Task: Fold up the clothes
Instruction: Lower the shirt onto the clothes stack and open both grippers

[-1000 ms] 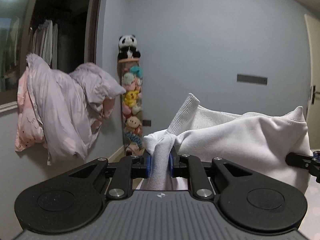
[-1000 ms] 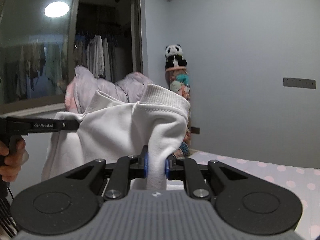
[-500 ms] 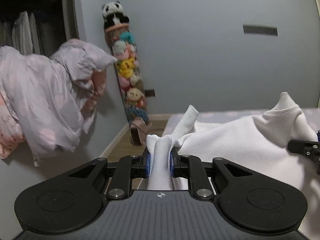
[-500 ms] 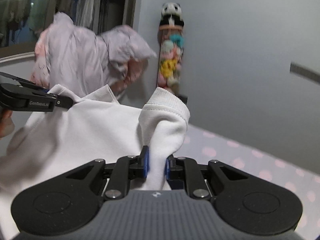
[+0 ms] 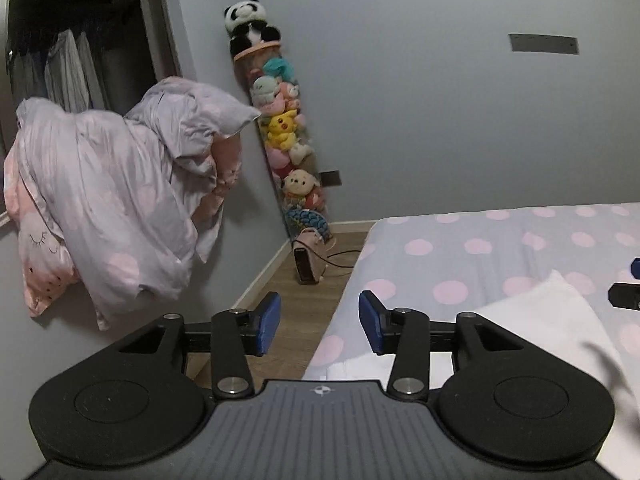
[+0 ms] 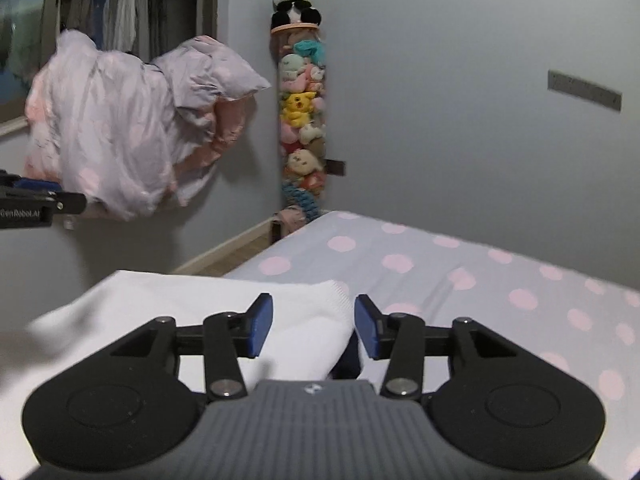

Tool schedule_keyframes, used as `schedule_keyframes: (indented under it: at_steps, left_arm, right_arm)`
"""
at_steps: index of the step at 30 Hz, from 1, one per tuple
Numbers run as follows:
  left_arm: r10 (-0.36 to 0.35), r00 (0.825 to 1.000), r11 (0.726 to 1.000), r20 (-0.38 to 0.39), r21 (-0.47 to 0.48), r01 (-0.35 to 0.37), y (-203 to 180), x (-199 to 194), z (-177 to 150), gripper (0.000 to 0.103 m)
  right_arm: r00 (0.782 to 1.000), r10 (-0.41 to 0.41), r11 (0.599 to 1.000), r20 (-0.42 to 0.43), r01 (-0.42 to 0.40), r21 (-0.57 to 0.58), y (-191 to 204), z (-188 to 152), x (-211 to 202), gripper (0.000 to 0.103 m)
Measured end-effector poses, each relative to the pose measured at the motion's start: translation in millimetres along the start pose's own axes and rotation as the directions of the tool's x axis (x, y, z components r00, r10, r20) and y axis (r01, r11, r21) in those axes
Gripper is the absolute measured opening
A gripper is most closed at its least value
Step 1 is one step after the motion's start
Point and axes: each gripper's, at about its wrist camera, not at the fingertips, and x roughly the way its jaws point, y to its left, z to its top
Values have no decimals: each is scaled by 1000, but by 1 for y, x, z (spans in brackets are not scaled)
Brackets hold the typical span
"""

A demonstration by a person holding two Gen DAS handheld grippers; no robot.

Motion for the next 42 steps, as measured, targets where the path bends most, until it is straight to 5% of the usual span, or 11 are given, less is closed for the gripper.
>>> schedule_keyframes:
  at_steps: [8, 15, 21, 29, 36, 42]
  left_arm:
    - [-109, 992, 994, -56, 24, 111, -1, -74, -40, 54]
    - [-152, 982, 987, -110, -67, 146, 9, -101, -85, 44]
    - [-144, 972, 972, -184, -208, 104, 25, -64, -114, 27]
    - [-138, 962, 972, -237, -221, 85, 17, 2, -132, 6]
    - [-149, 961, 964, -233, -252, 88, 17, 18, -128, 3]
    - [-125, 958, 970, -257, -235, 63, 14, -2, -127, 3]
  right_arm:
    - [989, 127, 992, -82, -124, 34, 31, -28, -64, 54]
    - [976, 158, 985, -147, -166, -44, 72, -56, -100, 43]
    - [976, 100, 992, -193, -112, -53, 82, -73, -64, 42]
    - [961, 105, 993, -258, -116, -29, 69, -77, 11, 41]
    - [953, 128, 992, -275, -123, 34, 51, -66, 40, 41]
    - [951, 98, 994, -294, -108, -16, 60, -69, 24, 41]
